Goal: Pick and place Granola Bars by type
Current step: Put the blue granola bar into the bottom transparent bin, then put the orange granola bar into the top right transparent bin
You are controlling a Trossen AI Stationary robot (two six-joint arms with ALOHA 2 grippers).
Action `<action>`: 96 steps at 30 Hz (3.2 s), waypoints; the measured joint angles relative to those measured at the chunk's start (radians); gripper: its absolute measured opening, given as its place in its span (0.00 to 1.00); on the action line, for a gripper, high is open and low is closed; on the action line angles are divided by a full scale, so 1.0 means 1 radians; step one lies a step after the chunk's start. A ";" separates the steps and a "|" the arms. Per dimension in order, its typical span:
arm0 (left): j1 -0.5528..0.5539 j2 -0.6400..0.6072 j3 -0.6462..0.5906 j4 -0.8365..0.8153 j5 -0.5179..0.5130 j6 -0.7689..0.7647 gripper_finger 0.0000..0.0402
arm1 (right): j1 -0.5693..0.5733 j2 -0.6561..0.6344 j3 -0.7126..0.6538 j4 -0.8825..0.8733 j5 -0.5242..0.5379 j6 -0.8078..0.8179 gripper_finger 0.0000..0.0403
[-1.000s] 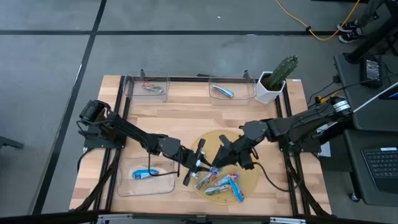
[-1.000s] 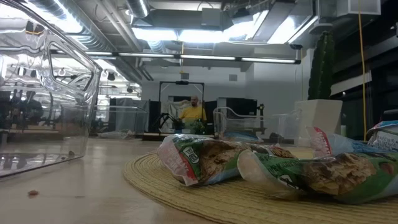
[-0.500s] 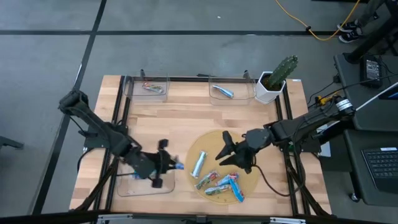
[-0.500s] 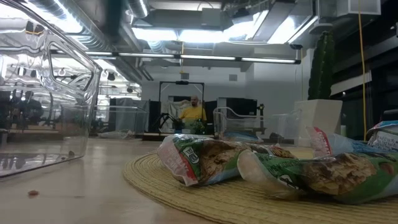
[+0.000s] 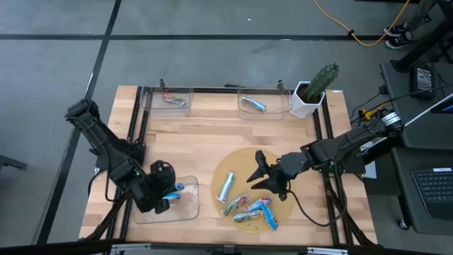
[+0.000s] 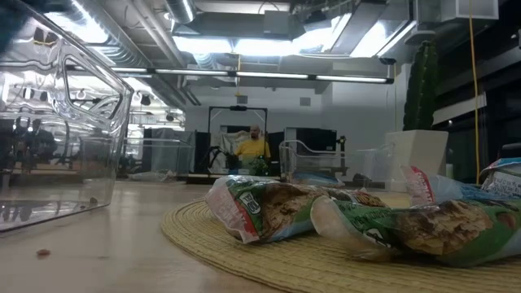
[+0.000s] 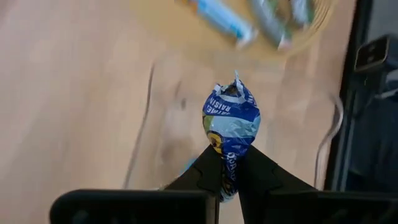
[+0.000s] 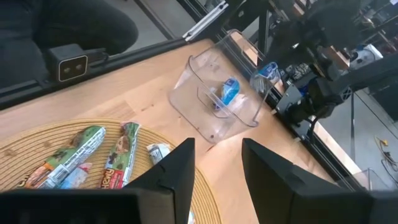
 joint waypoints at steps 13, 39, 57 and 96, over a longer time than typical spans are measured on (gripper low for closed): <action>-0.110 0.107 0.000 -0.216 0.148 -0.372 0.05 | 0.000 0.001 -0.001 -0.027 -0.004 0.052 0.33; -0.109 0.182 0.000 -0.230 0.245 -0.349 0.38 | 0.000 0.000 -0.001 -0.038 -0.007 0.050 0.33; -0.116 0.119 0.000 0.009 -0.035 -0.169 0.46 | 0.017 0.053 -0.001 -0.140 -0.122 0.127 0.33; -0.107 0.121 0.000 0.226 -0.547 0.380 0.45 | -0.270 0.608 0.164 -0.024 -0.195 -0.265 0.66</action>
